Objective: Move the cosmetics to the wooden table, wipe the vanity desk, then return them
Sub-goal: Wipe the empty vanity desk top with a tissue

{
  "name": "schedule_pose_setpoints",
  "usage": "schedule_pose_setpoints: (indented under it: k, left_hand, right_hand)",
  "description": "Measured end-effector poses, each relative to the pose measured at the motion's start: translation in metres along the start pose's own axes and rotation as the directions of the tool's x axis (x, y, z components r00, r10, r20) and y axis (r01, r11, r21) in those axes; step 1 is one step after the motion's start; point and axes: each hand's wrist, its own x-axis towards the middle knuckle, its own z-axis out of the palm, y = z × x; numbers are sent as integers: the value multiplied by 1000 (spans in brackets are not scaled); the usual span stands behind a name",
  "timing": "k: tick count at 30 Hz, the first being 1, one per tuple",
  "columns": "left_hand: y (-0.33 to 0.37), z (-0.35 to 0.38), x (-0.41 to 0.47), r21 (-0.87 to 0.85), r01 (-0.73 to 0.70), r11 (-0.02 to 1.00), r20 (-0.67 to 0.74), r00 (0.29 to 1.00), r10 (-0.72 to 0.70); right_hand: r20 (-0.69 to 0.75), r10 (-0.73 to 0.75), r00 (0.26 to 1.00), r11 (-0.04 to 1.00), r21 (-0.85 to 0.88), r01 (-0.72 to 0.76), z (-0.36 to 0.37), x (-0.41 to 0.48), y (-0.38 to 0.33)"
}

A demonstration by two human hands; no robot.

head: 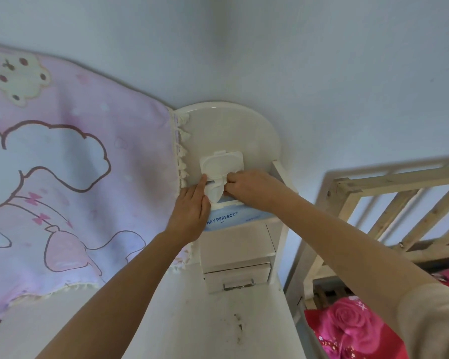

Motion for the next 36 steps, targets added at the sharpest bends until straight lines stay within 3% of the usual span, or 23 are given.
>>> schedule_pose_setpoints:
  k: [3, 7, 10, 13, 15, 19, 23, 28, 32, 36]
  left_hand:
    - [1, 0, -1, 4, -12, 1000, 2, 1000, 12]
    - [6, -3, -2, -13, -1, 1000, -17, 1000, 0]
    - [6, -4, -1, -21, 8, 1000, -10, 1000, -8]
    - [6, -3, -2, -27, -3, 1000, -15, 1000, 3]
    - [6, -2, -2, -32, 3, 999, -25, 1000, -4]
    - [6, -4, -1, -12, 10, 1000, 0, 1000, -10]
    - [7, -5, -1, 21, 28, 999, 30, 999, -28]
    - [13, -12, -2, 89, 12, 996, 67, 998, -19]
    - [17, -15, -4, 147, 19, 989, 99, 995, -34]
    - [10, -13, -3, 272, -54, 961, 148, 989, 13]
  right_hand:
    - [-21, 61, 998, 997, 51, -60, 2, 0, -3]
    - [-72, 250, 966, 923, 319, -215, 11, -4, -5]
    - [-52, 458, 888, 707, 627, -328, 10, -9, -4]
    - [-125, 666, 736, 471, 835, -285, 5, -16, -3]
    - [-127, 703, 700, 410, 877, -252, 3, -22, -9]
    - [77, 622, 779, 305, 892, -332, 6, -27, -19]
    - [113, 614, 781, 342, 854, -392, 2, -24, -15]
    - [-6, 637, 771, 322, 911, -259, -20, -27, -11]
    - [-62, 669, 741, 222, 968, -119, -31, -25, -26]
    - [-130, 814, 566, 96, 991, 89, -62, -30, -14]
